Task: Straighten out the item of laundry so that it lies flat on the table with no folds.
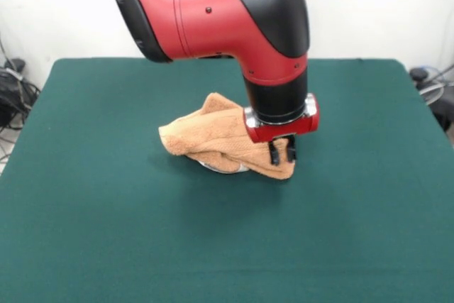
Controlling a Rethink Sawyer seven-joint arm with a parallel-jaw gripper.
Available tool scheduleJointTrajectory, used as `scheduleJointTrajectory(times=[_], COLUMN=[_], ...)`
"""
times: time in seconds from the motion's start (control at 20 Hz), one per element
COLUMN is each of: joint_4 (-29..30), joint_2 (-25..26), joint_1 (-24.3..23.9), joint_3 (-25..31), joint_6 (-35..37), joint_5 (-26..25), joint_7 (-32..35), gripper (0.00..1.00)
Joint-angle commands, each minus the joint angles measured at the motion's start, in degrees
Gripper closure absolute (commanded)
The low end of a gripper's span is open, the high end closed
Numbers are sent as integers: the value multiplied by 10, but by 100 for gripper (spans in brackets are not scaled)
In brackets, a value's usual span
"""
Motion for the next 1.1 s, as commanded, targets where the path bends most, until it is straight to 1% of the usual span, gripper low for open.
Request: scheduleJointTrajectory(times=[0.05,0.1,0.55,0.6,0.75,1.1], joint_4=[19,20,22,21,29,25], joint_2=[3,3,1,-5,-11,4], joint_1=[19,21,23,28,26,30], joint_3=[-12,-15,-15,-17,-17,-29], joint_6=[-45,-46,-49,-56,-51,-76], joint_5=[-42,-40,-37,-43,-35,-47], joint_7=[30,37,39,38,41,41], gripper=[0,100,100,100,100,100])
